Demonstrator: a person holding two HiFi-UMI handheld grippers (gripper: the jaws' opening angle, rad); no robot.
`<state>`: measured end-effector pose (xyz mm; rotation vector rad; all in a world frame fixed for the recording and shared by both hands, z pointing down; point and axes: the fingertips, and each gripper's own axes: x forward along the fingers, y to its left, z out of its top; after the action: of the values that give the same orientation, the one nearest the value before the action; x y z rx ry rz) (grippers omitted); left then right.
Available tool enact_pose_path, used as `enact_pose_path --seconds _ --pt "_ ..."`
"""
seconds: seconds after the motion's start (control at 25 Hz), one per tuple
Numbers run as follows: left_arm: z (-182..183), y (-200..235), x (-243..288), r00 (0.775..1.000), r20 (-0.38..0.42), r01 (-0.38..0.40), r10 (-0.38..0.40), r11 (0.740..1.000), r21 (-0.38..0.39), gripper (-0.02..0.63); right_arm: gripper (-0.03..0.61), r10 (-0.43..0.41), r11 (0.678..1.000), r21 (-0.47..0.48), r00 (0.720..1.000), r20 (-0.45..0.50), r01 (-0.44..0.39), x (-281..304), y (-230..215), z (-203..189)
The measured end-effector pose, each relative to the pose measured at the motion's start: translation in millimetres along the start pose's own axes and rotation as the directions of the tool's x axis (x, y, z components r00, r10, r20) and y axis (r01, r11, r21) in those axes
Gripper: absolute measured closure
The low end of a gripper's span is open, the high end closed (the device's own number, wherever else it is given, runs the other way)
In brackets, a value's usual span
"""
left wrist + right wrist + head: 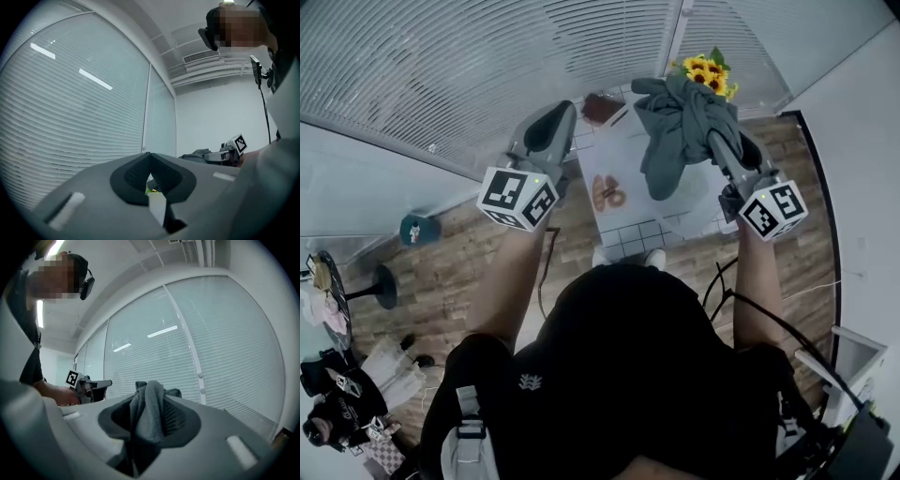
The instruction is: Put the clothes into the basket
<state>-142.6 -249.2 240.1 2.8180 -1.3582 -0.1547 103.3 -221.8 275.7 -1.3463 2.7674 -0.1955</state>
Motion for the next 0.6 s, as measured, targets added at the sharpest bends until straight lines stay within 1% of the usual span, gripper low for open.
enact_pose_path --seconds 0.16,0.4,0.6 --pt "-13 3 -1 1.0 -0.018 -0.015 0.015 1.0 -0.01 0.607 0.445 0.02 0.999 0.028 1.0 -0.013 -0.02 4 2 -14" --pt "-21 -1 1 0.999 -0.033 -0.003 0.002 1.0 -0.018 0.607 0.445 0.042 0.998 0.039 0.998 -0.046 -0.04 6 6 -34" --pt "-36 3 -3 0.998 -0.051 -0.023 0.021 0.999 -0.038 0.607 0.445 0.057 0.997 0.057 0.996 -0.067 -0.053 8 7 -53"
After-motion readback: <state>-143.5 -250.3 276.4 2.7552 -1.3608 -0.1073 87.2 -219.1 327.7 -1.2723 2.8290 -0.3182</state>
